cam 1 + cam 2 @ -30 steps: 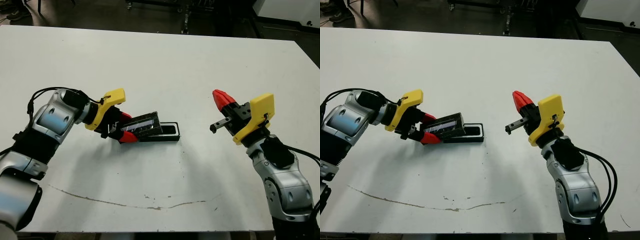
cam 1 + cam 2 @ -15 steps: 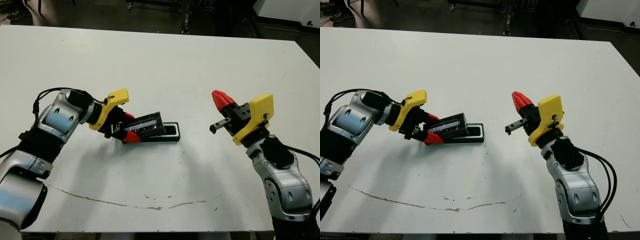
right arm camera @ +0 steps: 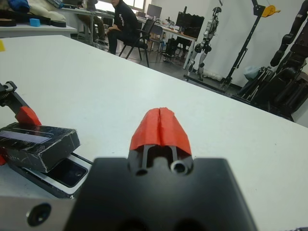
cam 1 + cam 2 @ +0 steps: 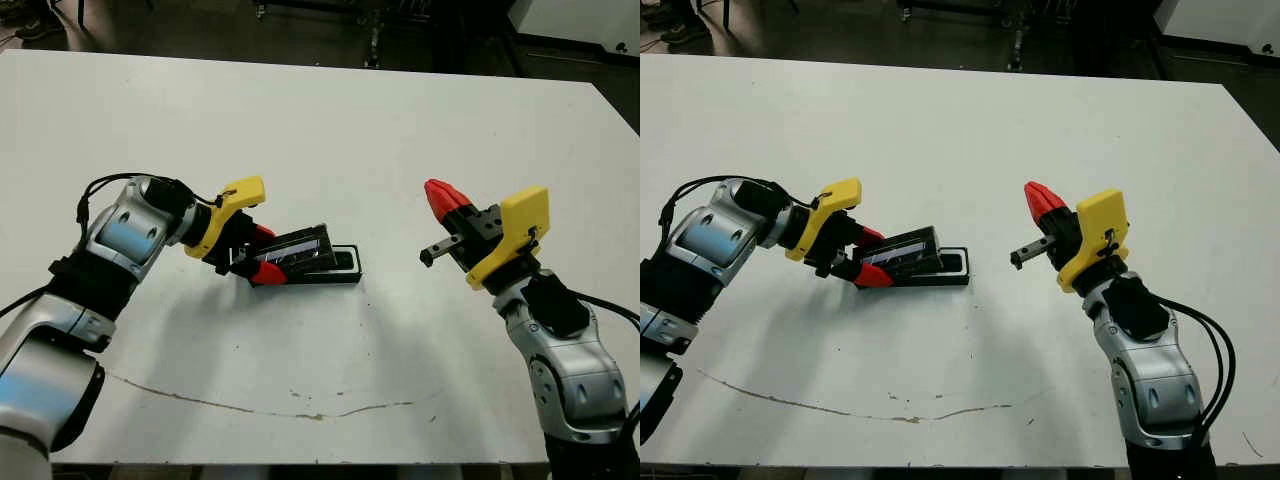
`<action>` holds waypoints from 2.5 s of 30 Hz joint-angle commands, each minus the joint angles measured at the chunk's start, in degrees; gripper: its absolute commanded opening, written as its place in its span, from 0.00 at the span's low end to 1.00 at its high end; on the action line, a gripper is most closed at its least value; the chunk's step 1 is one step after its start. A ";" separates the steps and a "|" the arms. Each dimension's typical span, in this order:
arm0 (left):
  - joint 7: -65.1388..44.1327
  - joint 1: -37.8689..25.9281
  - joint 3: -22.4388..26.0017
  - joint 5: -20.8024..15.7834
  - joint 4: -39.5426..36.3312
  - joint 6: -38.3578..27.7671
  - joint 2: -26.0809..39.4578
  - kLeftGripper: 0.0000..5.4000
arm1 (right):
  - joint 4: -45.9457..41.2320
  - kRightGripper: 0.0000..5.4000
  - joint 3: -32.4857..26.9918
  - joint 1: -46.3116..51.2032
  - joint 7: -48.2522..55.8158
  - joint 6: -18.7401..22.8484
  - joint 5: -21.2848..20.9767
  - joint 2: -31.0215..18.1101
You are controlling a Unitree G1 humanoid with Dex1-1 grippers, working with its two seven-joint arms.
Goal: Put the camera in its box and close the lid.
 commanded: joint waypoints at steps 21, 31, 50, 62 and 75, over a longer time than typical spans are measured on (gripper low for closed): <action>1.88 2.57 -2.92 1.87 -2.16 -1.06 -5.15 0.58 | -0.89 0.00 -0.19 0.44 -0.57 1.88 0.00 -0.55; 3.00 1.01 -5.84 5.39 -1.98 -0.04 -7.31 0.58 | -1.10 0.00 0.06 0.60 -0.92 1.83 -0.31 -0.44; 2.78 -0.81 -7.64 6.91 -0.22 -0.88 -10.04 0.58 | -1.50 0.00 -0.27 0.66 -0.79 2.00 -0.01 -0.46; 3.14 -2.76 -8.95 8.05 1.73 -0.83 -12.24 0.58 | -1.70 0.00 -0.42 0.44 -1.06 2.85 0.29 -0.29; 1.48 -3.76 -11.56 9.96 6.11 -1.05 -13.97 0.58 | -2.05 0.00 -0.14 0.39 -1.37 3.54 0.42 0.06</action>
